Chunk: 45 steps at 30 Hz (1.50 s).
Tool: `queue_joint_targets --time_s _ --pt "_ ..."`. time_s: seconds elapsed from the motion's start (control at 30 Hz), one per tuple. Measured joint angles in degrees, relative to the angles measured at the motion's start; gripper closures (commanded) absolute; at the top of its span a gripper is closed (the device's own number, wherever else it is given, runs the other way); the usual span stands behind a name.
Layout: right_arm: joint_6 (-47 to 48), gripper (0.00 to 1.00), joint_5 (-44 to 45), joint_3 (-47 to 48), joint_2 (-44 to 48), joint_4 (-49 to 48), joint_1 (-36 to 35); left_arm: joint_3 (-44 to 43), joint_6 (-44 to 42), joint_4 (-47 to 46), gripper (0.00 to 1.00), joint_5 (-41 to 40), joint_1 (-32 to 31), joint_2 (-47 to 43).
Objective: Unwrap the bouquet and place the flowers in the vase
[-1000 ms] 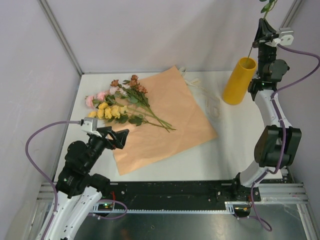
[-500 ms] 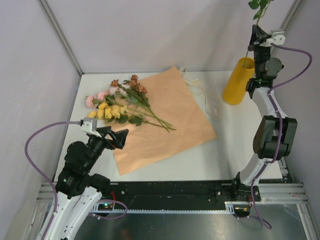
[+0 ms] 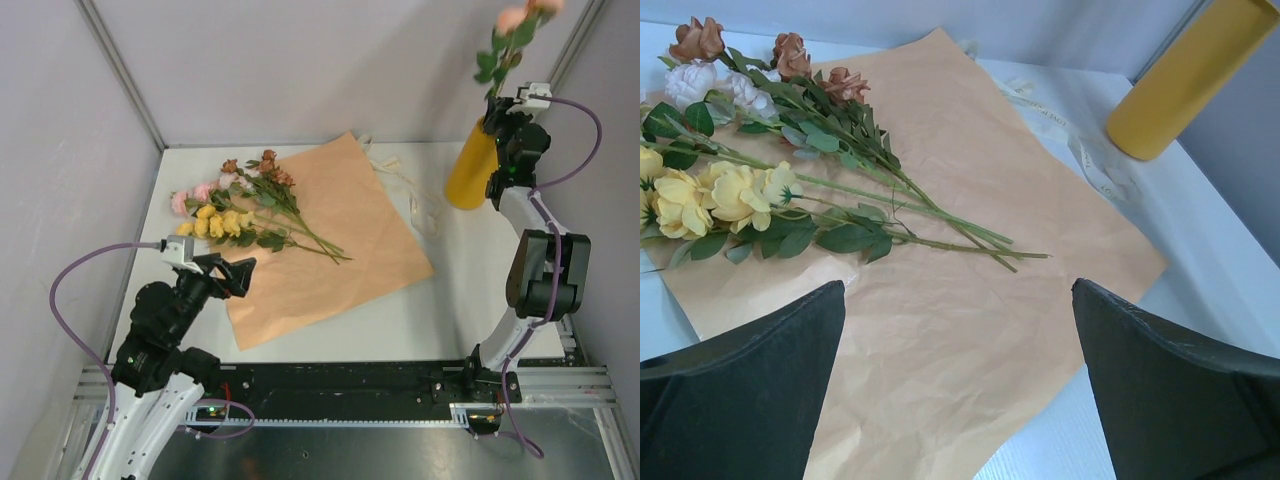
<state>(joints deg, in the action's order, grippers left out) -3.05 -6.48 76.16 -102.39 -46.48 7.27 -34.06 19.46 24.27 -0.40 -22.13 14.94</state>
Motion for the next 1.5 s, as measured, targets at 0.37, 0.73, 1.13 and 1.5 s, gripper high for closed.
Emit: queue_joint_targets --time_s 0.37,0.73,1.13,1.5 --pt "-0.33 0.40 4.39 -0.42 9.05 20.48 -3.04 0.00 0.02 0.37 0.00 -0.46 0.00 0.59" --pt "-3.50 0.48 6.43 -0.42 20.24 35.98 -8.52 0.00 0.00 0.50 0.00 -0.70 0.00 0.35" --pt "-9.05 0.51 2.05 -0.42 17.64 48.02 -25.46 0.00 -0.07 2.16 0.00 -3.82 0.00 -0.76" --pt "-9.05 0.53 -2.69 4.09 -6.64 54.86 -39.87 0.00 -0.07 3.26 0.00 -5.49 0.00 -0.72"
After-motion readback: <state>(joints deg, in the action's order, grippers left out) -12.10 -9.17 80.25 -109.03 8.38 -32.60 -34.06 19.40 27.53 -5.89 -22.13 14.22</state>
